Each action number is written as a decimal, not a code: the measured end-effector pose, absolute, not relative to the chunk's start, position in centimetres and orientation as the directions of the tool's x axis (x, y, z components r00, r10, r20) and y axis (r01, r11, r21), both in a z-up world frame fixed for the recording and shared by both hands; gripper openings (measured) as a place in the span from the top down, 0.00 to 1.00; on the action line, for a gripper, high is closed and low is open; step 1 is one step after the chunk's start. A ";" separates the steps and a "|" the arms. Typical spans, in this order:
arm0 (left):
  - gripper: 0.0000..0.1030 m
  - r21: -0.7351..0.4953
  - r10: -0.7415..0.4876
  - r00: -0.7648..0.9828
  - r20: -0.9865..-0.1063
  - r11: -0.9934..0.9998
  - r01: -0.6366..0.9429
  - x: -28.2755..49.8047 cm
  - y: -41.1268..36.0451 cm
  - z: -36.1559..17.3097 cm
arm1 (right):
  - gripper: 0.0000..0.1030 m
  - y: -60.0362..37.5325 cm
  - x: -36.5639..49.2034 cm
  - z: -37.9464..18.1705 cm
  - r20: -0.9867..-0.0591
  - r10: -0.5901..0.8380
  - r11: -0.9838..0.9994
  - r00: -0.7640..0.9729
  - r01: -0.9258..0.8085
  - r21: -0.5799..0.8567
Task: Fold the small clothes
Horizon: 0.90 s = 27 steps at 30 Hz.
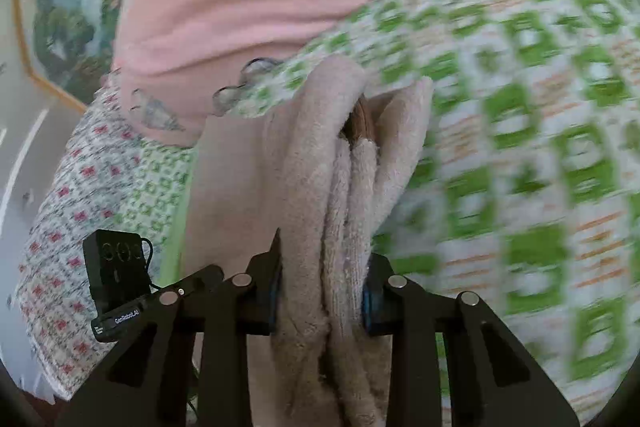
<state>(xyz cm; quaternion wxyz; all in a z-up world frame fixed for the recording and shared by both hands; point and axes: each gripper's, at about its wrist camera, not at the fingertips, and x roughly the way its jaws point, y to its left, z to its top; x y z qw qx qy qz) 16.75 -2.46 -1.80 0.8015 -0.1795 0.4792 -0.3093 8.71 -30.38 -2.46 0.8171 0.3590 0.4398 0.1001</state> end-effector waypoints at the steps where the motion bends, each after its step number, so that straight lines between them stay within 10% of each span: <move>1: 0.59 -0.585 -0.664 0.355 -0.658 0.748 0.313 16.7 -0.9 -1.3 | 0.70 -29.4 9.2 -2.5 -0.635 0.500 0.713 0.589 0.135 0.688; 27: 0.40 -0.219 -0.370 0.534 -0.760 0.920 0.325 4.2 8.6 -1.3 | 0.52 -20.7 13.2 -2.5 -0.770 0.348 0.885 0.535 0.083 0.458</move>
